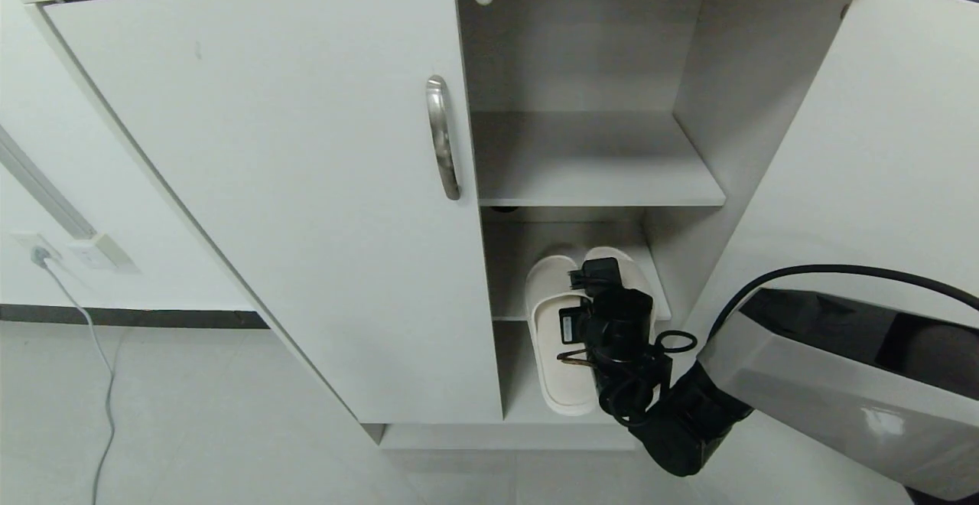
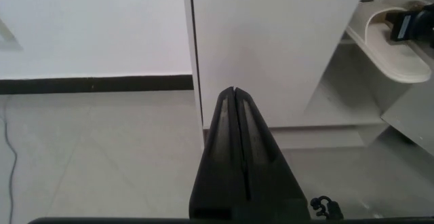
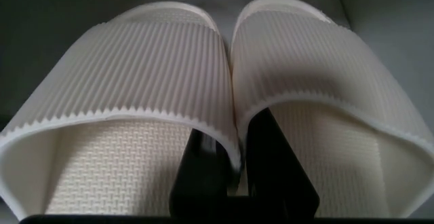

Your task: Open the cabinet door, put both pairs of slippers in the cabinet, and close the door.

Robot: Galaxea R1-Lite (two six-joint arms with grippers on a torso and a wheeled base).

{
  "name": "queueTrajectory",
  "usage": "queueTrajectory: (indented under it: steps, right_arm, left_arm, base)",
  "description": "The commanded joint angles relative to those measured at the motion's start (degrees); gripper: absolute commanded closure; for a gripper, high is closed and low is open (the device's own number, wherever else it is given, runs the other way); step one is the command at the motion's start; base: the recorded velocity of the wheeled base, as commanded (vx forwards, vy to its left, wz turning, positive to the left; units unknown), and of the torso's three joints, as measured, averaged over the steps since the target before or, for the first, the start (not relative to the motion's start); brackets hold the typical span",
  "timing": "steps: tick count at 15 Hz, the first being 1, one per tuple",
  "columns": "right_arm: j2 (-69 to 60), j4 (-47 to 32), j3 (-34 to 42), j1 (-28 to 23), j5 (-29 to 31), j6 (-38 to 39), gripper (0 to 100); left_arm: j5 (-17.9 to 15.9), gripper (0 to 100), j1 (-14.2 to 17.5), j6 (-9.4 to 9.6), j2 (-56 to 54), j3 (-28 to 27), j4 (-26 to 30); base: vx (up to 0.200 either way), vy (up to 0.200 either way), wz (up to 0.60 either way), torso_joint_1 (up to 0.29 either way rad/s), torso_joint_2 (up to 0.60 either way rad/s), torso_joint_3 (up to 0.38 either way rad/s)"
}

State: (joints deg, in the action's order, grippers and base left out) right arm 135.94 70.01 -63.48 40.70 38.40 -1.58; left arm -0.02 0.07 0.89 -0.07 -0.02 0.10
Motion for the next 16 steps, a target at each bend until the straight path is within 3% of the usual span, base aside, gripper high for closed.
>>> queueTrajectory:
  steps: [1,6,9,16]
  right_arm:
    - [0.8,-2.1,-2.0,-1.2,-0.1,0.4,100]
    - [5.0,-8.0,-13.2,-3.2,-0.1,0.7,100]
    - [8.6,-14.8,-24.2,-4.1,-0.1,1.2,100]
    - [11.8,-25.2,-37.1,-6.1,-3.3,2.4,100]
  left_arm:
    - [0.0,100,0.0,-0.01,0.1,0.0,0.0]
    - [0.1,100,0.0,-0.1,0.1,-0.1,0.0]
    - [0.4,100,0.0,-0.1,0.1,-0.1,0.0]
    - [0.4,100,0.0,-0.1,0.1,-0.1,0.0]
  base:
    - [0.0,0.0,0.0,0.0,0.0,0.0]
    - [0.0,0.0,0.0,0.0,0.0,0.0]
    - [0.0,0.0,0.0,0.0,0.0,0.0]
    - [0.0,0.0,0.0,0.0,0.0,0.0]
